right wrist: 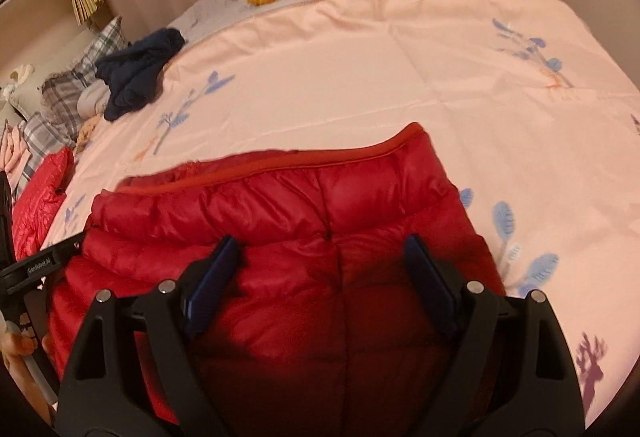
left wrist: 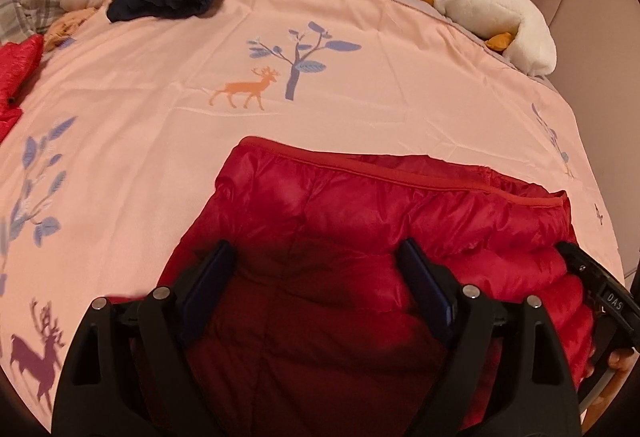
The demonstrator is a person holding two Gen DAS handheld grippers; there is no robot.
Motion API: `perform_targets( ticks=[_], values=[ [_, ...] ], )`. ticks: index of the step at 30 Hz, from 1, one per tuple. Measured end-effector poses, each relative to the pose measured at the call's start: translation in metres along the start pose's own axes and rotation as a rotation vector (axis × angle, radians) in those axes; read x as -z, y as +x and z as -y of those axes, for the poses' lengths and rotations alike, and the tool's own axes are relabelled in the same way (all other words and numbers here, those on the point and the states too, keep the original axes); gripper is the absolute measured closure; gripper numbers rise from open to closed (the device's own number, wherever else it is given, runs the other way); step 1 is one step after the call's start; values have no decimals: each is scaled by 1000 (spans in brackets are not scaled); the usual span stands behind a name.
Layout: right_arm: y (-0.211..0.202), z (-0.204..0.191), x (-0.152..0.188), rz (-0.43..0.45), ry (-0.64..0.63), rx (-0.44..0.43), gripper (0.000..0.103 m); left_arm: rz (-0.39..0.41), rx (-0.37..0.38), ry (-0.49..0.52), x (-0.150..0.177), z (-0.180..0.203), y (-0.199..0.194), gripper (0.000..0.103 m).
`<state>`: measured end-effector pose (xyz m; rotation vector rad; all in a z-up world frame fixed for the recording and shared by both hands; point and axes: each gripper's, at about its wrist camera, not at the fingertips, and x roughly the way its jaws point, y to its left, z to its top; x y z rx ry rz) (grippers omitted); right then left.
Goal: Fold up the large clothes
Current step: 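Lay the hem down on the collar with both grippers and open them, then press and smooth the folded red jacket with both grippers' fingertips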
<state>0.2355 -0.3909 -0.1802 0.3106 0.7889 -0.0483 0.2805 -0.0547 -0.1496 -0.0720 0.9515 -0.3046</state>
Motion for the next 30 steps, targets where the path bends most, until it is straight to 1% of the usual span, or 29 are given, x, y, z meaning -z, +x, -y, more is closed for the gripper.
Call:
perform_targets(
  ticks=[3,5,9,12,13,16,18,21,24,27,30],
  values=[
    [-28,-2,9,45,-14,-43,17,35,4,32,11,5,-23,17],
    [-47,-5,18,64,-35,-47,17,48,-1,55,19,7,-36,17],
    [-75,-5,43,69,-75,-47,17,76,9,101,41,11,-62,17],
    [-84,-5,64,57,-109,-30,17,86,1,137,60,13,-73,17],
    [-84,-5,68,50,-118,-22,17,89,-13,155,65,14,-74,17],
    [-78,-4,78,14,-128,-8,17,72,-35,188,73,18,-67,17],
    [-76,-2,81,7,-123,-10,17,68,-49,205,74,19,-63,17],
    [-88,2,80,7,-67,-32,17,63,-45,187,75,16,-70,17],
    [-113,8,85,59,-28,-87,17,77,-2,164,83,10,-90,17],
    [-137,23,93,104,10,-87,17,89,-2,151,96,0,-106,17],
    [-149,40,102,109,31,-68,17,106,-17,129,107,-16,-118,17]
  ],
)
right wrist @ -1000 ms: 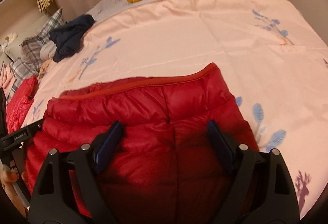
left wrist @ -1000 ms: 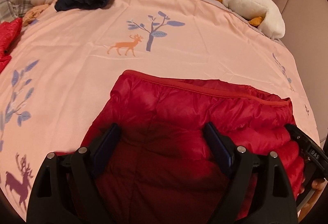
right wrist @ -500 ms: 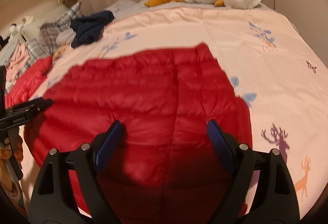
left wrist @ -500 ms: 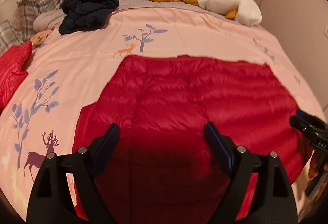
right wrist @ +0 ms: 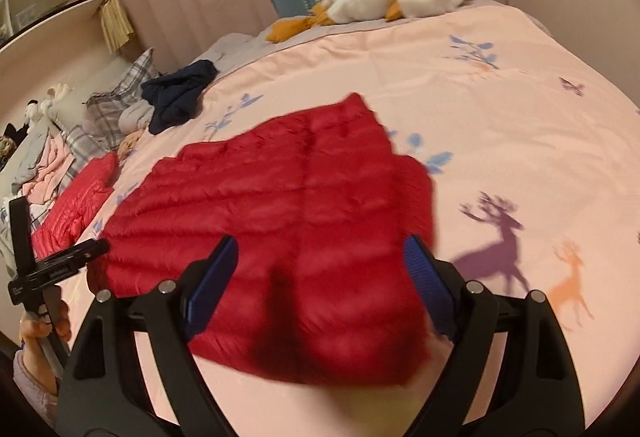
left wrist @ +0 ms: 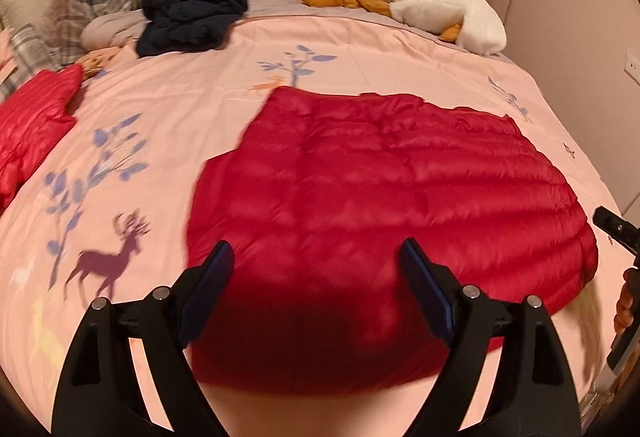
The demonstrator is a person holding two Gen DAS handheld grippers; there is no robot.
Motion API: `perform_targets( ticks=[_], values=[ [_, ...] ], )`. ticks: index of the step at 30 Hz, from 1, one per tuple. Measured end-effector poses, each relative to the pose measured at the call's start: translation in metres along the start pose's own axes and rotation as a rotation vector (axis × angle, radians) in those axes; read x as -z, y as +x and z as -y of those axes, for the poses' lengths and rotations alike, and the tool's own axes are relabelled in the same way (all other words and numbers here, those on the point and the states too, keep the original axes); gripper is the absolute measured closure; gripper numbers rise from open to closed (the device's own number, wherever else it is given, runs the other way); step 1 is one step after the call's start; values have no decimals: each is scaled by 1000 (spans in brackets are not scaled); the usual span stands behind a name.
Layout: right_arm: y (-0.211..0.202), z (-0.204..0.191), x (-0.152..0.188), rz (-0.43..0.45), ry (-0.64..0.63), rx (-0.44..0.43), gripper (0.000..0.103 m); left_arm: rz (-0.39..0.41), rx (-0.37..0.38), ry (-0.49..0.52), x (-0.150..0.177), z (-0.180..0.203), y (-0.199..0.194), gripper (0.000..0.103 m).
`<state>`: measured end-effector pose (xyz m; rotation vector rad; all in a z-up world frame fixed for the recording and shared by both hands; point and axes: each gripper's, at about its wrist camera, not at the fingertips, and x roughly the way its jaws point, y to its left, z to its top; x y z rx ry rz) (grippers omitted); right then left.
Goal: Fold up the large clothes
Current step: 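Press and smooth the folded red jacket with both grippers' fingertips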
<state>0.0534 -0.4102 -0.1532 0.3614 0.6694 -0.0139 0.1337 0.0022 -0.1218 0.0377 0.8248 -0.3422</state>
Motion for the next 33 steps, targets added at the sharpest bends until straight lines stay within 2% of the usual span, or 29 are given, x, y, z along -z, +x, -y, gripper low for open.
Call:
perform_targets(
  ticks=[2,7,12,17,19,23,33],
  values=[
    [-1,9,4,-13,10,28,18,-3,0,-33,5,-10,-4,17],
    [13,19,12,-47,29,38,40,-28,15,-115,12,-29,-4,17],
    [27,23,16,-72,62,13,49,-45,16,-112,16,-31,-3,17],
    [27,26,17,-77,80,12,47,-53,14,-112,18,-30,-2,17],
    [26,29,15,-71,99,10,40,-55,12,-111,18,-30,-1,17],
    [28,31,13,-83,112,-13,41,-56,9,-101,19,-29,0,17],
    [24,18,14,-74,37,12,76,-59,13,-100,20,-29,2,17]
  ],
)
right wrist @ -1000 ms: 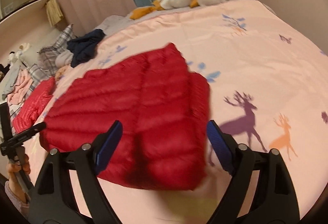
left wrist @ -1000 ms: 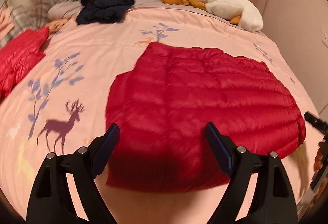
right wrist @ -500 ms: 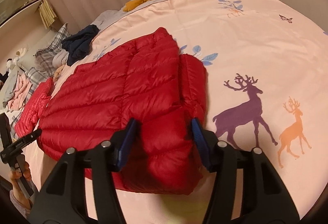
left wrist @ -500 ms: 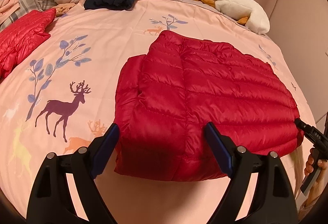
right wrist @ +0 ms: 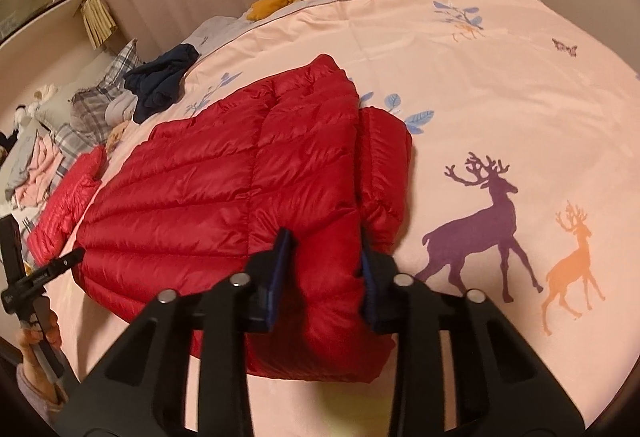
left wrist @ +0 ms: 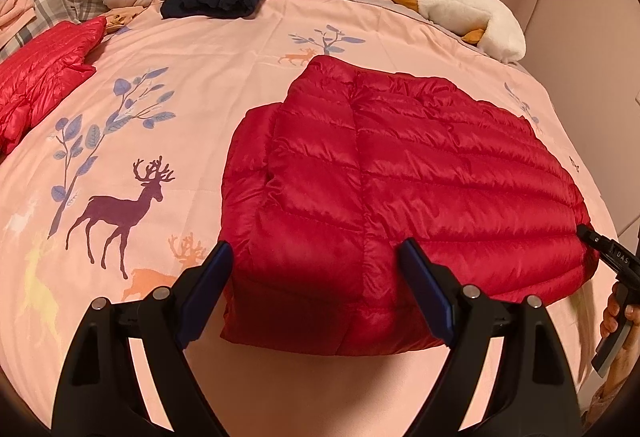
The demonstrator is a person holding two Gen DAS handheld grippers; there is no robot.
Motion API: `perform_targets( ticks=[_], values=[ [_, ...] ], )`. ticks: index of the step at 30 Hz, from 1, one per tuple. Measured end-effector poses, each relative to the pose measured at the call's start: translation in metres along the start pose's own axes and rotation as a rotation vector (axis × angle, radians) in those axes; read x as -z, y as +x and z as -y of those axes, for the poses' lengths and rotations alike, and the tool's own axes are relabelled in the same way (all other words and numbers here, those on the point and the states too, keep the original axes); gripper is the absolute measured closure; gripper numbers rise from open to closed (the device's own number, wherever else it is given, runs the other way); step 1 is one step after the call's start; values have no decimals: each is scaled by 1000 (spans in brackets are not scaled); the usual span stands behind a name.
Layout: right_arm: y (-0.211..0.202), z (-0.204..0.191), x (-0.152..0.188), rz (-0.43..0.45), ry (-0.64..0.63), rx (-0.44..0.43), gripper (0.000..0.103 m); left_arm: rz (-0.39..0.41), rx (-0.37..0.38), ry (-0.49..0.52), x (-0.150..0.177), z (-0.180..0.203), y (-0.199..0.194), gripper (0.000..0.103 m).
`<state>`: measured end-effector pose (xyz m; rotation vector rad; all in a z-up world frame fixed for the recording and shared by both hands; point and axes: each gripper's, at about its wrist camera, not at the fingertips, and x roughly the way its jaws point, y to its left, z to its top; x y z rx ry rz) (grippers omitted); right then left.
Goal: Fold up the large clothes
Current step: 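Press and smooth the folded red jacket with both grippers' fingertips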
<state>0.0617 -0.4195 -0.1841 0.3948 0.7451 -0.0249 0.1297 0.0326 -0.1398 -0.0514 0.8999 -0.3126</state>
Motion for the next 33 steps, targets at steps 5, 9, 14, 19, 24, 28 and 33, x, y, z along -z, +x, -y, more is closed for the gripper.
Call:
perform_targets(
  ticks=[5,9,14,19,24,28,33],
  values=[
    [-10,-4,3,27,-13,-4,84,-1,5,-4,0,-1,2,17],
    [-21,-9,8,44,-30,-14,86,-1,1,0,1,-1,1,17],
    [-29,-10,17,47,-42,-23,86,-2,2,8,3,-2,1,17],
    [-22,-9,18,23,-41,-2,86,-6,7,2,5,-2,2,17],
    [-26,-14,14,36,-59,3,86,-11,10,-2,6,-3,3,17],
    [-28,-20,4,52,-87,13,86,-12,9,-7,7,-2,2,17],
    [-22,-22,-15,67,-101,18,88,-14,13,-18,9,0,2,17]
  ],
)
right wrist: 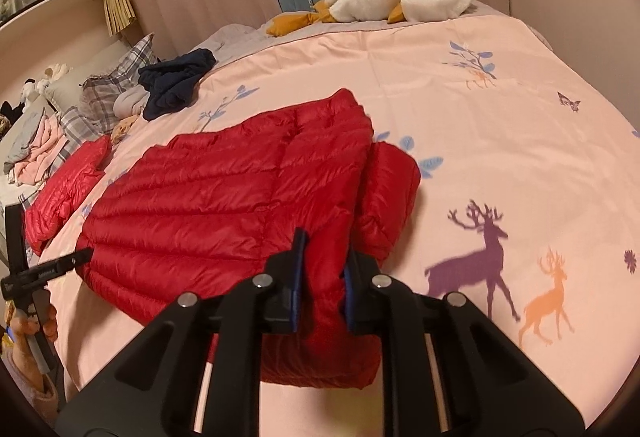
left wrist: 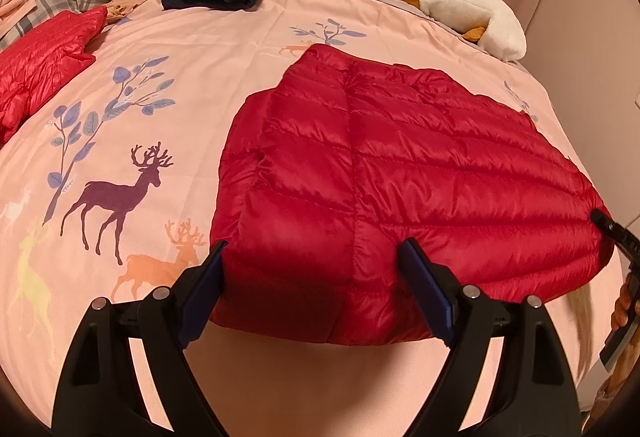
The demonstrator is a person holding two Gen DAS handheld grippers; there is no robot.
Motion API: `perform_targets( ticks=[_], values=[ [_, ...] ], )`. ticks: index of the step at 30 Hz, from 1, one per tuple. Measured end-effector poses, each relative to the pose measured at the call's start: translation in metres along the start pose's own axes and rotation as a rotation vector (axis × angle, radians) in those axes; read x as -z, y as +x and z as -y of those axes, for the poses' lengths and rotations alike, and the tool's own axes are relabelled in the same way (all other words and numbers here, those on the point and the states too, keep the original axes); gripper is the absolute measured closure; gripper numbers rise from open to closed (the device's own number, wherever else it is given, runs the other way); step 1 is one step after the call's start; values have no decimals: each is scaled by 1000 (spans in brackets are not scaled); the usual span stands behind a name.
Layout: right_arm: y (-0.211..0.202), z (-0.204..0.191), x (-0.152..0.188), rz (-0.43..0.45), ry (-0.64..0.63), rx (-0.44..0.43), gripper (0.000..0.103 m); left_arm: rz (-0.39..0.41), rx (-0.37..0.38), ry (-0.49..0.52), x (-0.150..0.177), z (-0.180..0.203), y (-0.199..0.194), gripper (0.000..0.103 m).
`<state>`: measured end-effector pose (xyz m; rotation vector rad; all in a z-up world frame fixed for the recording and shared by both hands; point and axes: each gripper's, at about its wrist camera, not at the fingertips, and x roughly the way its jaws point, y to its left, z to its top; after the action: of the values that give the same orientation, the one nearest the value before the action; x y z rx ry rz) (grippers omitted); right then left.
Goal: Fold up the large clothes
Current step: 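Press and smooth the folded red jacket with both grippers' fingertips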
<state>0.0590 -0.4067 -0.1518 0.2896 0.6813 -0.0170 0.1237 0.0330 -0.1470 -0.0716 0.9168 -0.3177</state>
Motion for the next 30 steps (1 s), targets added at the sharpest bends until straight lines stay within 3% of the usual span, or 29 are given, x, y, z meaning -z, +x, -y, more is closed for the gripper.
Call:
perform_targets(
  ticks=[7,12,26,30],
  values=[
    [-1,0,1,6,-2,4,88,-6,0,10,2,1,-1,17],
    [-15,5,15,33,0,-44,88,-7,-2,18,3,0,1,17],
    [-7,10,32,-33,1,-34,87,0,-11,36,4,2,2,17],
    [-5,9,33,-46,2,-23,82,2,-13,39,3,1,1,17]
  ],
)
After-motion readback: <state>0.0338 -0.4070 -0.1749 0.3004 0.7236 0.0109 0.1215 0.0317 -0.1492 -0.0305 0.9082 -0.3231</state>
